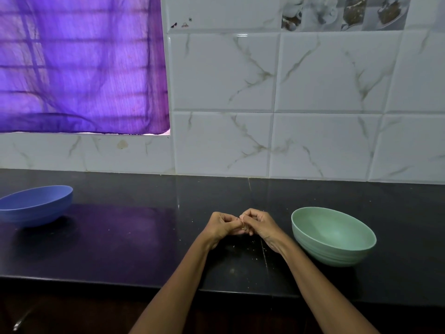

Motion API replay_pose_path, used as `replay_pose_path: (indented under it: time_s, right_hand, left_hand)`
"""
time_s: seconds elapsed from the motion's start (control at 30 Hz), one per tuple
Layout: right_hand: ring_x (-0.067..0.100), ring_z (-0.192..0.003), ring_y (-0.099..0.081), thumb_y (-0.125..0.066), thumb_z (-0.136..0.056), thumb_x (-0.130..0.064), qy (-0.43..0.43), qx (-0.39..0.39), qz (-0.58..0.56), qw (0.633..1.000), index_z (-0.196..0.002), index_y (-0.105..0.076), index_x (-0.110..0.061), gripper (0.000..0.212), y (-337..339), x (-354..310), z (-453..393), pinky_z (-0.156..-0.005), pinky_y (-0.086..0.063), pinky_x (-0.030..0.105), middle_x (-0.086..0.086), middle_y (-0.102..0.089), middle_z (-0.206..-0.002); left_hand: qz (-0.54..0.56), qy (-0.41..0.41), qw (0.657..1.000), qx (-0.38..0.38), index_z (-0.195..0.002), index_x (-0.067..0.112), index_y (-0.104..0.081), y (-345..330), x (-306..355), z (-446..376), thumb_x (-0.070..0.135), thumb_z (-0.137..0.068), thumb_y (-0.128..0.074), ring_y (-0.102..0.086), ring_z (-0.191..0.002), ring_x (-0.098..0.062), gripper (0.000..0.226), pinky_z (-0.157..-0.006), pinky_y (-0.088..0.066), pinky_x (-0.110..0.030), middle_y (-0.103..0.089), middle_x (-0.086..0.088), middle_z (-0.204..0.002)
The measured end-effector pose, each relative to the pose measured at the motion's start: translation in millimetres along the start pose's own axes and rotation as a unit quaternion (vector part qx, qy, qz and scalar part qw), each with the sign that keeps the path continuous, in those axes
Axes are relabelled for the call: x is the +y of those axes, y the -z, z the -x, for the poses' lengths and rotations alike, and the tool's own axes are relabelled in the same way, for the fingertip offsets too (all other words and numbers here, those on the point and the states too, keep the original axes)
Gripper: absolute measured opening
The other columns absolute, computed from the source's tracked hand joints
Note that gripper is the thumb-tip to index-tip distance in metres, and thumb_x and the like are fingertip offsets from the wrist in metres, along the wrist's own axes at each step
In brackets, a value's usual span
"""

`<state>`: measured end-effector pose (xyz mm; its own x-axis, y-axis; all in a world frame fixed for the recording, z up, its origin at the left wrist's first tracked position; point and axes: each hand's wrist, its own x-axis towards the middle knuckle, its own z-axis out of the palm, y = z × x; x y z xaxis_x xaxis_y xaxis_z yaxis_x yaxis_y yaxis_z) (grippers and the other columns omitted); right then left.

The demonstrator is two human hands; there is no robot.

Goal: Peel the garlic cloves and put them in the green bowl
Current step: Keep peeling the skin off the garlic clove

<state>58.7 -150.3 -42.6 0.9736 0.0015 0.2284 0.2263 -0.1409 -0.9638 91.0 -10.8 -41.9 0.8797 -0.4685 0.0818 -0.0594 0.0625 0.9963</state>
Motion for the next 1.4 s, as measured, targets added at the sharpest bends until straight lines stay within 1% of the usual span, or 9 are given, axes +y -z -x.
replay_pose_path:
  time_s: [0.1, 0.17, 0.27, 0.4, 0.53, 0.73, 0.9, 1.23, 1.4]
  right_hand:
    - [0.010, -0.055, -0.054, -0.056, -0.090, -0.007, -0.015, -0.008, -0.067, 0.998, -0.082, -0.061, -0.003, 0.009, 3.4, 3.4, 0.9, -0.053, -0.047, 0.016, 0.005, -0.060, -0.064]
    - [0.013, -0.063, -0.059, -0.058, -0.088, -0.002, -0.019, -0.019, -0.107, 0.994, -0.087, -0.061, -0.001, 0.003, 7.5, 1.3, -0.1, -0.059, -0.052, 0.017, 0.007, -0.063, -0.072]
    - [0.014, -0.071, -0.062, -0.061, -0.082, 0.006, -0.033, -0.050, -0.144, 0.988, -0.089, -0.061, -0.003, 0.012, 8.8, -0.4, -0.3, -0.068, -0.054, 0.020, 0.008, -0.065, -0.080]
    - [0.014, -0.073, -0.064, -0.060, -0.078, 0.014, -0.044, -0.052, -0.130, 0.989, -0.089, -0.060, -0.005, 0.022, 5.2, -1.0, 1.7, -0.069, -0.054, 0.021, 0.009, -0.064, -0.081]
    - [0.017, -0.076, -0.063, -0.069, -0.072, 0.010, -0.024, -0.035, -0.075, 0.996, -0.086, -0.061, -0.008, 0.024, 4.9, -1.1, 1.5, -0.072, -0.054, 0.023, 0.008, -0.064, -0.080]
    - [0.014, -0.067, -0.061, -0.074, -0.065, 0.012, -0.008, -0.030, -0.049, 0.998, -0.075, -0.059, -0.010, 0.028, 4.0, -2.6, 4.6, -0.066, -0.054, 0.022, 0.003, -0.063, -0.068]
    - [0.012, -0.058, -0.052, -0.066, -0.069, 0.015, -0.031, -0.037, -0.044, 0.998, -0.071, -0.053, -0.009, 0.028, 2.7, -7.4, 7.0, -0.052, -0.044, 0.016, 0.002, -0.056, -0.063]
    - [0.009, -0.050, -0.049, -0.066, -0.067, 0.015, -0.052, -0.036, -0.025, 0.998, -0.066, -0.049, -0.013, 0.033, 2.3, -7.7, 2.8, -0.046, -0.037, 0.016, -0.002, -0.053, -0.056]
    - [0.010, -0.045, -0.050, -0.063, -0.062, 0.017, -0.058, -0.006, 0.015, 0.998, -0.063, -0.050, -0.012, 0.032, 1.5, -7.5, 2.2, -0.044, -0.038, 0.017, 0.002, -0.054, -0.054]
  left_hand:
    - [0.018, -0.006, 1.000, 0.012, -0.077, -0.008, -0.067, -0.8, -2.4, -0.6, -0.007, -0.084, -0.058, -0.068, -0.062, -0.010, 0.012, -0.061, -0.054, -0.014, -0.069, -0.006, -0.064]
    - [0.040, -0.013, 0.999, 0.020, -0.076, -0.007, -0.067, -0.5, 0.5, -0.8, -0.006, -0.084, -0.058, -0.068, -0.063, -0.010, 0.012, -0.061, -0.054, -0.014, -0.069, -0.005, -0.065]
    - [0.055, -0.012, 0.998, 0.033, -0.075, -0.004, -0.068, 3.2, 3.5, -0.4, -0.005, -0.084, -0.059, -0.068, -0.062, -0.009, 0.013, -0.062, -0.053, -0.013, -0.069, -0.004, -0.064]
    - [0.050, -0.003, 0.998, 0.030, -0.074, 0.000, -0.069, 5.6, 1.8, -1.2, -0.004, -0.083, -0.061, -0.067, -0.061, -0.007, 0.013, -0.059, -0.052, -0.012, -0.069, -0.002, -0.063]
    - [0.010, -0.021, 1.000, 0.020, -0.072, 0.000, -0.068, 5.3, 2.1, -1.8, 0.000, -0.082, -0.064, -0.065, -0.057, -0.008, 0.011, -0.056, -0.052, -0.015, -0.067, -0.002, -0.060]
    - [-0.028, -0.034, 0.999, 0.003, -0.071, 0.003, -0.067, 4.8, 1.5, 0.3, -0.001, -0.083, -0.063, -0.064, -0.053, -0.007, 0.013, -0.053, -0.051, -0.016, -0.067, 0.001, -0.055]
    - [-0.030, -0.021, 0.999, -0.018, -0.075, 0.001, -0.068, 5.0, 1.7, 1.1, 0.001, -0.084, -0.062, -0.066, -0.055, -0.009, 0.011, -0.054, -0.052, -0.015, -0.068, -0.002, -0.058]
    - [-0.036, 0.007, 0.998, -0.052, -0.081, 0.000, -0.069, 9.4, 3.1, -2.8, 0.005, -0.086, -0.062, -0.066, -0.062, -0.008, 0.009, -0.059, -0.053, -0.015, -0.069, -0.001, -0.063]
    - [-0.042, -0.012, 0.999, -0.030, -0.083, -0.006, -0.068, 6.0, 0.2, -3.3, 0.000, -0.085, -0.062, -0.067, -0.058, -0.012, 0.009, -0.057, -0.053, -0.016, -0.069, -0.005, -0.061]
